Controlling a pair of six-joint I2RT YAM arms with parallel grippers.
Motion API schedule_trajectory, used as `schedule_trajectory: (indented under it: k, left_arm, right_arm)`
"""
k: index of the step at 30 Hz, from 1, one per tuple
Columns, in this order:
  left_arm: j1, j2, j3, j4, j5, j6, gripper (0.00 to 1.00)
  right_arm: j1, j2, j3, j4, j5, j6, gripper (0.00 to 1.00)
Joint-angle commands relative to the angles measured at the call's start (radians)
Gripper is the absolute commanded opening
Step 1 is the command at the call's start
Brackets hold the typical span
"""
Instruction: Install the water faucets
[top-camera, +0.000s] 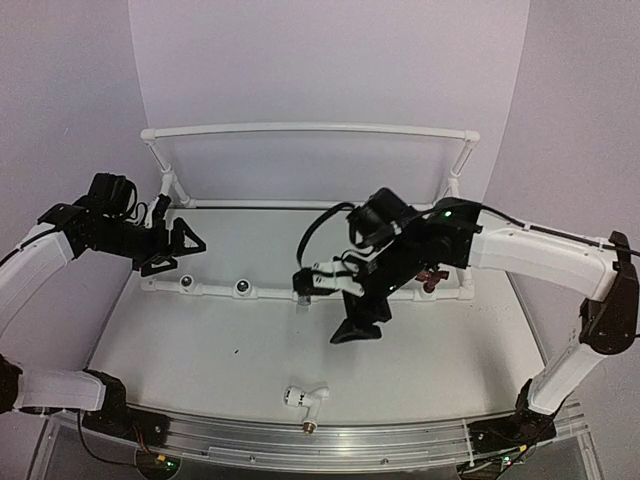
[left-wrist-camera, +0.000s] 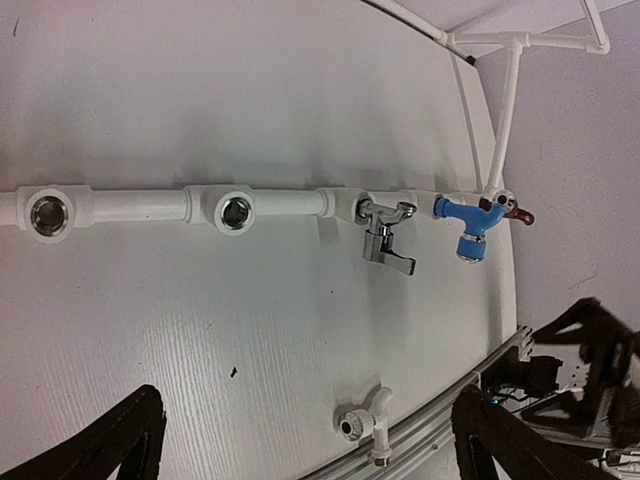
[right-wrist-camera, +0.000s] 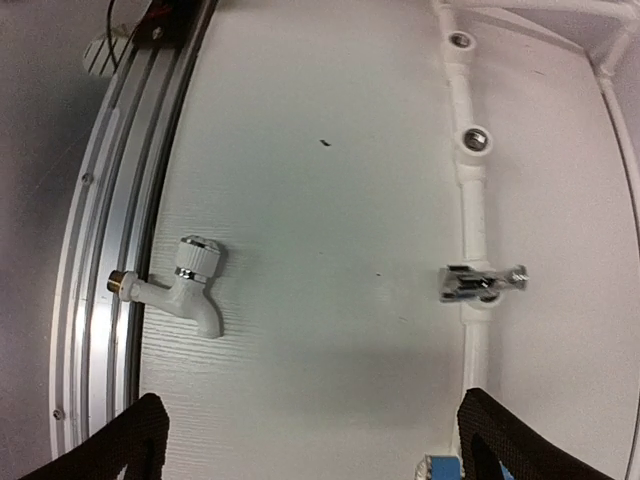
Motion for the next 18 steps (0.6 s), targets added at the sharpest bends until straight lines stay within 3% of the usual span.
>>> schedule_trajectory:
  k: [1, 9, 18]
  left_arm:
    - [-0.003, -0.045, -0.011, 0.065, 0.021, -0.066, 1.0]
    - [-0.003, -0.039, 0.009, 0.053, 0.013, -0.081, 1.0]
    - [-0.003, -0.039, 0.047, 0.06, -0.001, -0.09, 1.0]
  right_arm:
    - [0.101, 0.075, -0.015, -0.008, 0.147, -0.118, 0.91]
    - [0.169, 0.22, -0.043, 0.094, 0.22, -0.129, 0.72]
    - [0.192, 0.318, -0.109, 0.196, 0.234, -0.099, 0.61]
